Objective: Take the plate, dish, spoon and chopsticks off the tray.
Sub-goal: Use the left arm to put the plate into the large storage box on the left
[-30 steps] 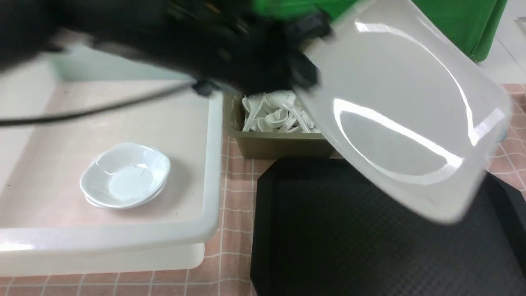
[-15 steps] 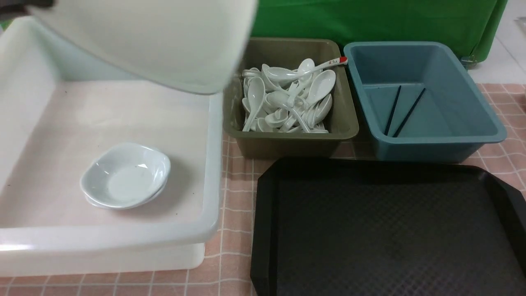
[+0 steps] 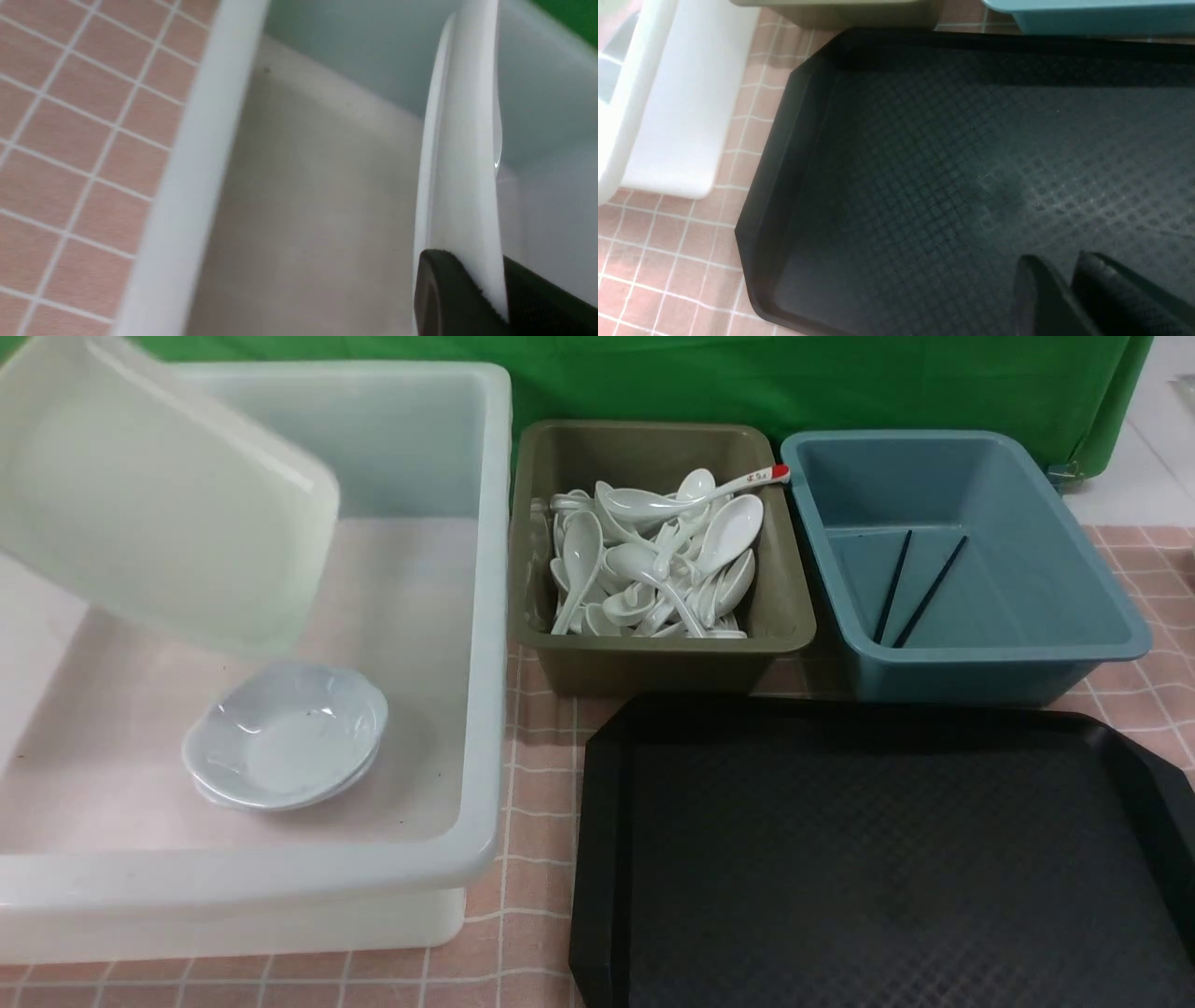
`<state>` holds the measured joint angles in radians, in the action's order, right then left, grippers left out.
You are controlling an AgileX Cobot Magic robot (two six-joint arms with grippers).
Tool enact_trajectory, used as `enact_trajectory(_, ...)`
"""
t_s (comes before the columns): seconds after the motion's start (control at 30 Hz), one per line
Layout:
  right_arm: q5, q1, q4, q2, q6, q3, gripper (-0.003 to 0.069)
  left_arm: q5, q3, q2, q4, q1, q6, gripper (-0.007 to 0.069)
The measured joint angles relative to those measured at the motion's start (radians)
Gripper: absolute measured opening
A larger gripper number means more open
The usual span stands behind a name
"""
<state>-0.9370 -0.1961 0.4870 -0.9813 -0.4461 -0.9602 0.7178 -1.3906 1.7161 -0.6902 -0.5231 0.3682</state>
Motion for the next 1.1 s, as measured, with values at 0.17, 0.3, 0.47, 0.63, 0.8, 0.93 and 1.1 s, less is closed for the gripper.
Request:
enact_trajectory(0.17, 0.000, 0.000, 0.000, 0.000, 0.001, 0.000, 0.0167, -0.021, 0.000, 0.064, -0.042, -0.001, 0.005, 0.0025)
enact_trajectory(0.3, 0.000, 0.000, 0.000, 0.000, 0.001, 0.000, 0.0167, -0.029, 0.000, 0.123, -0.116, -0.001, 0.049, 0.0024)
enact_trajectory(0.47, 0.000, 0.000, 0.000, 0.000, 0.001, 0.000, 0.0167, -0.036, 0.000, 0.137, -0.152, -0.001, 0.089, 0.0022)
enact_trajectory(0.63, 0.000, 0.000, 0.000, 0.000, 0.001, 0.000, 0.0171, -0.078, 0.000, 0.139, -0.225, 0.002, 0.132, 0.0023)
enact_trajectory(0.8, 0.000, 0.000, 0.000, 0.000, 0.008, 0.000, 0.0175, -0.158, -0.001, 0.165, -0.231, 0.035, 0.131, 0.0024)
enact_trajectory(0.93, 0.000, 0.000, 0.000, 0.000, 0.017, 0.000, 0.0177, -0.194, -0.005, 0.175, -0.234, 0.069, 0.129, 0.0024)
enact_trajectory(1.1, -0.002, 0.000, 0.000, 0.000, 0.020, 0.000, 0.0178, -0.218, -0.004, 0.210, -0.194, 0.133, 0.112, 0.0017)
